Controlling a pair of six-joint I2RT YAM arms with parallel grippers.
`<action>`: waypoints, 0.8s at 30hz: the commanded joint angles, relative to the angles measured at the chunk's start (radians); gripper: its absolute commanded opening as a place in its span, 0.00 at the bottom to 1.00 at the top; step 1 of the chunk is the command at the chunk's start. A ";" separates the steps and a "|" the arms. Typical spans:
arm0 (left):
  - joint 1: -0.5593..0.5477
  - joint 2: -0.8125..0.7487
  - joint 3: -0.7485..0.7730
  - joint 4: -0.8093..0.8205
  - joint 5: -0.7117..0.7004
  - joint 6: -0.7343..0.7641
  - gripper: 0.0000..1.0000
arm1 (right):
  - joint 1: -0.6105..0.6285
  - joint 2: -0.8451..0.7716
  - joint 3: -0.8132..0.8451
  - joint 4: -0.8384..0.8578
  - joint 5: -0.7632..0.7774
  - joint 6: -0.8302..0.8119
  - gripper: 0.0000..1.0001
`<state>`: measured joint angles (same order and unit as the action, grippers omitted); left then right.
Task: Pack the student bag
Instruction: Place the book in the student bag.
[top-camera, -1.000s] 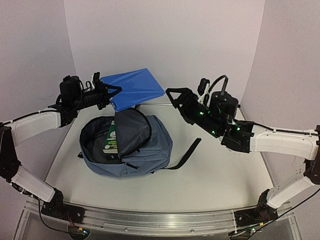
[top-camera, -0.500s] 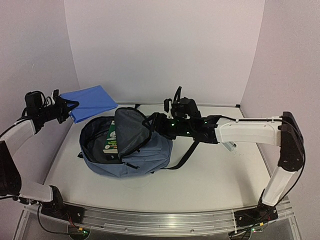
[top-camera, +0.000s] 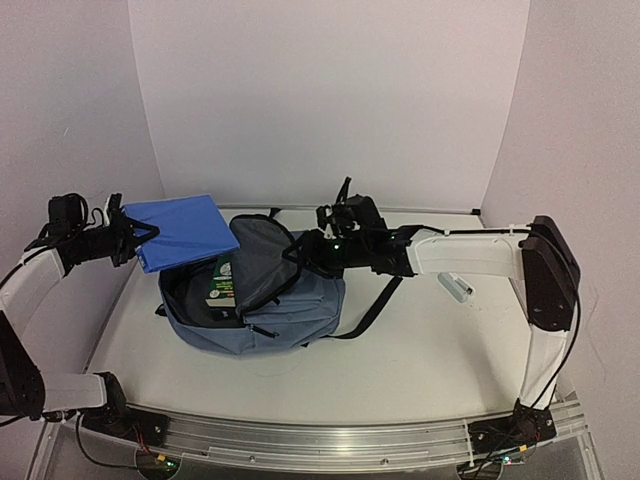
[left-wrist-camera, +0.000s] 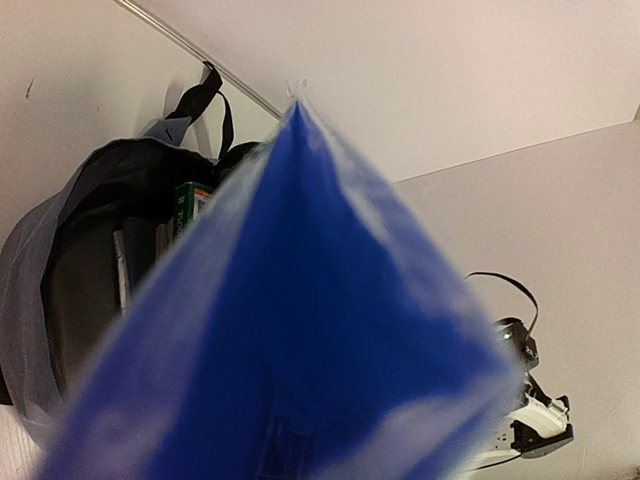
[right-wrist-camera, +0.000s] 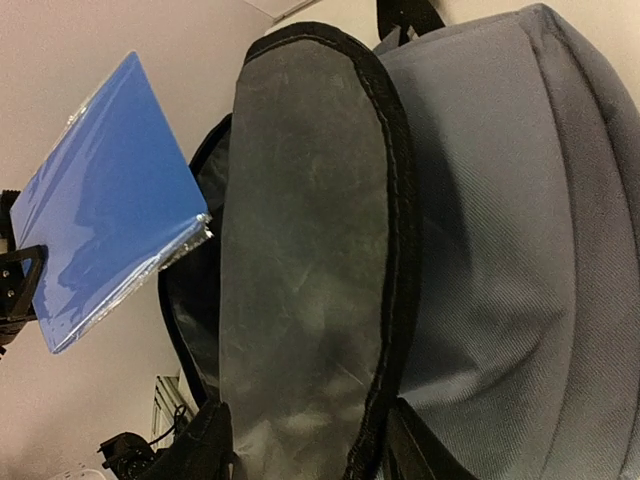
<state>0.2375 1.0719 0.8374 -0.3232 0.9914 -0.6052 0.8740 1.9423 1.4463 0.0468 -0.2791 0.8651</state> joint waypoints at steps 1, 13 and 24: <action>0.001 -0.022 -0.006 -0.031 0.000 0.069 0.00 | 0.006 0.057 0.094 0.019 -0.056 -0.011 0.43; 0.002 -0.063 -0.009 -0.026 -0.011 0.064 0.00 | 0.005 0.111 0.072 0.013 0.047 0.020 0.52; 0.001 -0.079 0.008 -0.068 -0.033 0.080 0.00 | 0.006 0.151 0.121 0.034 -0.014 0.014 0.23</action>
<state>0.2375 1.0210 0.8223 -0.3825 0.9647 -0.5492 0.8757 2.0775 1.5170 0.0517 -0.2819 0.8822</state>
